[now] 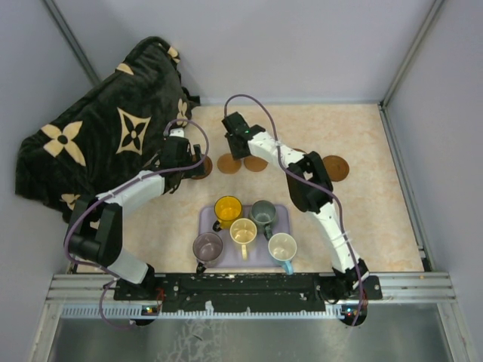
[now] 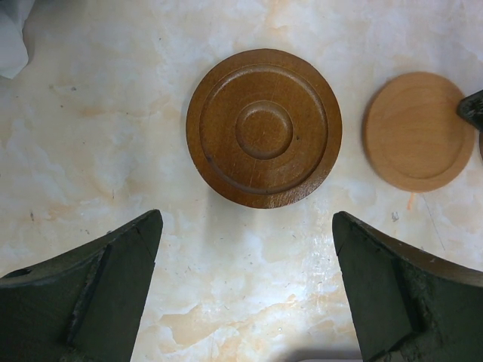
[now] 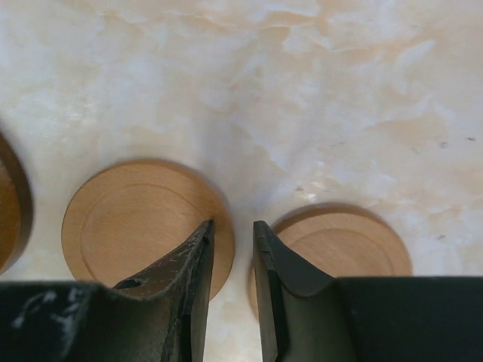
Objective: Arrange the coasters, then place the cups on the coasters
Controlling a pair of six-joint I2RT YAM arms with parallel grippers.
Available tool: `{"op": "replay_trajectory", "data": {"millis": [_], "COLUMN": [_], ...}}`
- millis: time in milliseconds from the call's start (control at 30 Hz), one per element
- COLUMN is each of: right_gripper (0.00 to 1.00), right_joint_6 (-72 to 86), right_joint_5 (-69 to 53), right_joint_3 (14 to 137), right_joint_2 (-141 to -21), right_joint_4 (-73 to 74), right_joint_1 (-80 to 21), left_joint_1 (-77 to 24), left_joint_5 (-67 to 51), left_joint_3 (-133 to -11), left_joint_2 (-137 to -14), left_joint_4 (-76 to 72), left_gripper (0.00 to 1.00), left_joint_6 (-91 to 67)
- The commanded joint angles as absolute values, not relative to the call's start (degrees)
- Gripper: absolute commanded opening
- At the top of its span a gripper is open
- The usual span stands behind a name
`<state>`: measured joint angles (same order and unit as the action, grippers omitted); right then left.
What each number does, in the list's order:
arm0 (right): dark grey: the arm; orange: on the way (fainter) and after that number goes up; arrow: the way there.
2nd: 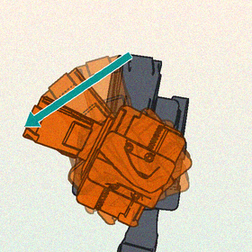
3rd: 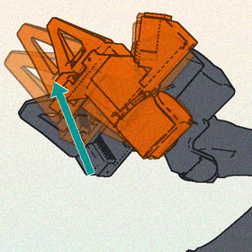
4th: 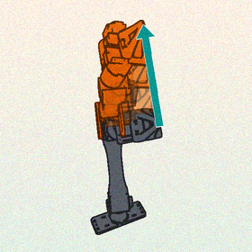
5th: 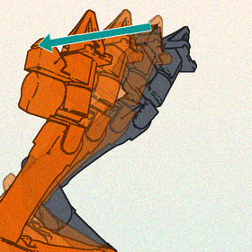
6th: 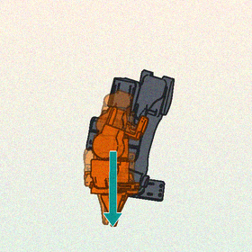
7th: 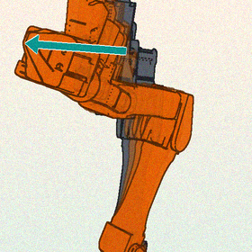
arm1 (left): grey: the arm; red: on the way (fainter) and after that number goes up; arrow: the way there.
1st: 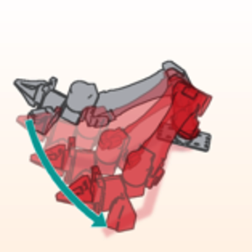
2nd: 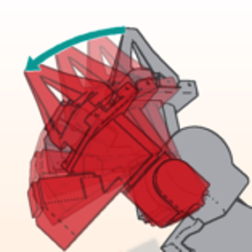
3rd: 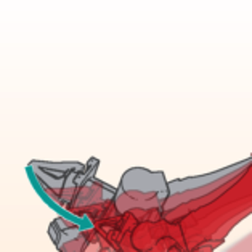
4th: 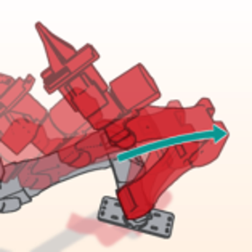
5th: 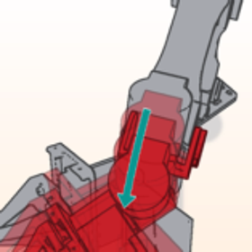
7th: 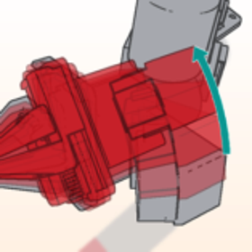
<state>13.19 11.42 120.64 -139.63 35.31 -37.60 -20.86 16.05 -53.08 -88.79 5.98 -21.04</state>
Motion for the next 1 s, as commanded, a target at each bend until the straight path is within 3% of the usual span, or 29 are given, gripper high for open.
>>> {"op": "replay_trajectory", "data": {"millis": [0,967], "right_gripper": [0.28,0.29], "right_joint_6": [13.87,11.16], "right_joint_5": [15.92,6.96], "right_joint_3": [118.14,121.62], "right_joint_2": [-138.30,-141.91], "right_joint_4": [39.26,39.55], "right_joint_1": [-34.21,-36.56], "left_joint_1": [-20.65,-20.52], "left_joint_5": [16.52,17.46], "left_joint_3": [-52.65,-52.87], "left_joint_2": [-87.63,-88.24], "left_joint_4": [5.38,5.80], "left_gripper": [1.00,1.00], "left_joint_6": [-21.50,-21.67]}}
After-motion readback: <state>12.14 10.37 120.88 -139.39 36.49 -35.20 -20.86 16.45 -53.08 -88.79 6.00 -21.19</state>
